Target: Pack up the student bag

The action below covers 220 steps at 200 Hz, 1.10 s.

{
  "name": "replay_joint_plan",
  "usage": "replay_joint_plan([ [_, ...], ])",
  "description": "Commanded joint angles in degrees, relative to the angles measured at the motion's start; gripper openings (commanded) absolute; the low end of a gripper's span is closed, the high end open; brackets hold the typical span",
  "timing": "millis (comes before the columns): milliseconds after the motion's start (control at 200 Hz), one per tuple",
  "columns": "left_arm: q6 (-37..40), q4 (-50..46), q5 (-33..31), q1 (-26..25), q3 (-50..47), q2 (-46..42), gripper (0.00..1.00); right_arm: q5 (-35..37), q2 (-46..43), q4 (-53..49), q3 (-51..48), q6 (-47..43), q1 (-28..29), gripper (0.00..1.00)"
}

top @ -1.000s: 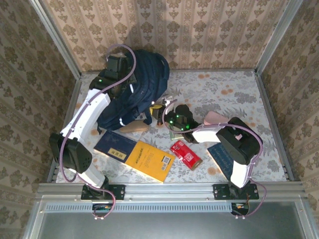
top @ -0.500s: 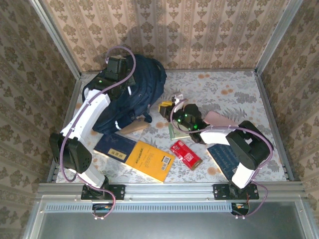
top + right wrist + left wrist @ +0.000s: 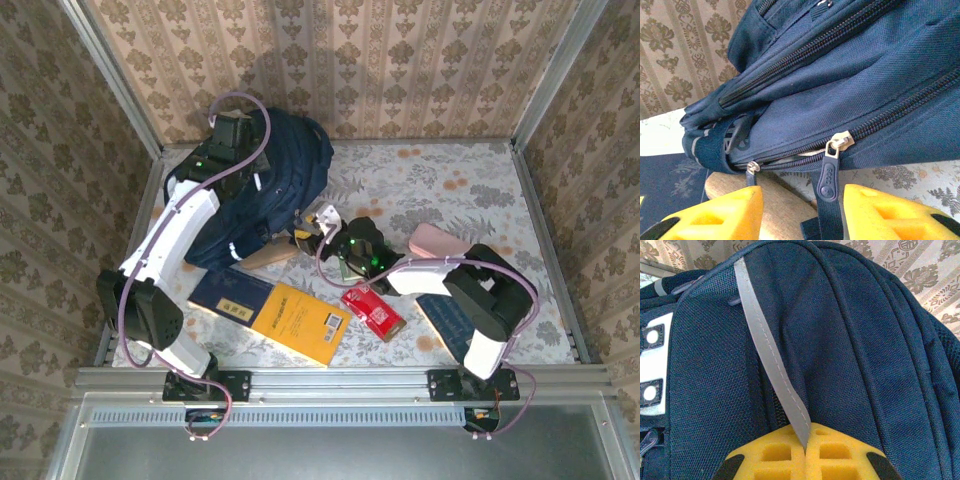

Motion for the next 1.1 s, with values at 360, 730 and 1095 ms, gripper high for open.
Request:
replay_joint_plan([
  [360, -1.6, 3.3, -2.6, 0.5, 1.1, -3.4, 0.00, 35.4, 9.3, -6.1, 12.2, -20.5, 9.0, 0.50],
  [730, -1.9, 3.5, -2.4, 0.5, 1.5, -3.3, 0.00, 36.8, 10.4, -3.2, 11.5, -21.7, 9.3, 0.27],
  [1095, -2.1, 3.2, -2.3, 0.5, 1.3, -2.6, 0.00, 32.5, 7.4, -4.1, 10.5, -19.1, 8.5, 0.02],
])
